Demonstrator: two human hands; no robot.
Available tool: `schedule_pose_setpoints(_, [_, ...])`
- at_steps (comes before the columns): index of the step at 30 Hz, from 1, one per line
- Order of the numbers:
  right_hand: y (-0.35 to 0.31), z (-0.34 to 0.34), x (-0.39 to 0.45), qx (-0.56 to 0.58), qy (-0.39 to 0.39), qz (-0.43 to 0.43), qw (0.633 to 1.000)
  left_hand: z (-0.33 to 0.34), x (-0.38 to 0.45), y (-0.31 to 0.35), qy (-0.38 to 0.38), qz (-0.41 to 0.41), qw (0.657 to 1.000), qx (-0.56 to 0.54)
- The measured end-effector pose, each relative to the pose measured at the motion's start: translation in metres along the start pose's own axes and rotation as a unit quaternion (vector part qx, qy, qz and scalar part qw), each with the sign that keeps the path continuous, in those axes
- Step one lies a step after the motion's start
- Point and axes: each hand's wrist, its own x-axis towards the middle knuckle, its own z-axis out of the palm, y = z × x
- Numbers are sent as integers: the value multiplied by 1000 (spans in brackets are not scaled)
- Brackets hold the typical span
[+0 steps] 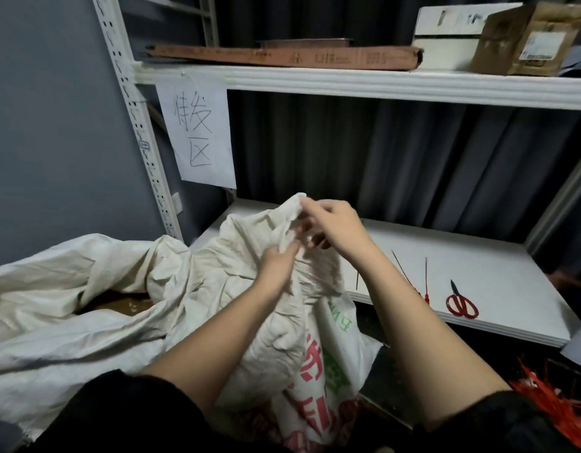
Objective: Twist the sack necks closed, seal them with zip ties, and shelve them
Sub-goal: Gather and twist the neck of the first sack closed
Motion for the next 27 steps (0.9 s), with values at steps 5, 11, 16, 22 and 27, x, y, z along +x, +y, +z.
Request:
schedule_pose_setpoints(5, [74,-17,3,6,104,203,974,-38,10,23,16,-39,995,-93])
schedule_pose_setpoints(11, [106,-4,-24,52,-127,428,893,-50,11,49,-12,-48,988,-148])
schedule_pose_setpoints(16, [112,14,-1,454,14,445,772,-50,11,45,-41,-17,997,-62])
schedule_pose_setpoints(22, [65,-3,38,149,165,250,942,-40,14,22,-122,56,977,164])
schedule_pose_setpoints(27, [7,-22,53,-58,124,-55,989,-20,18,5,-129,73,929,338])
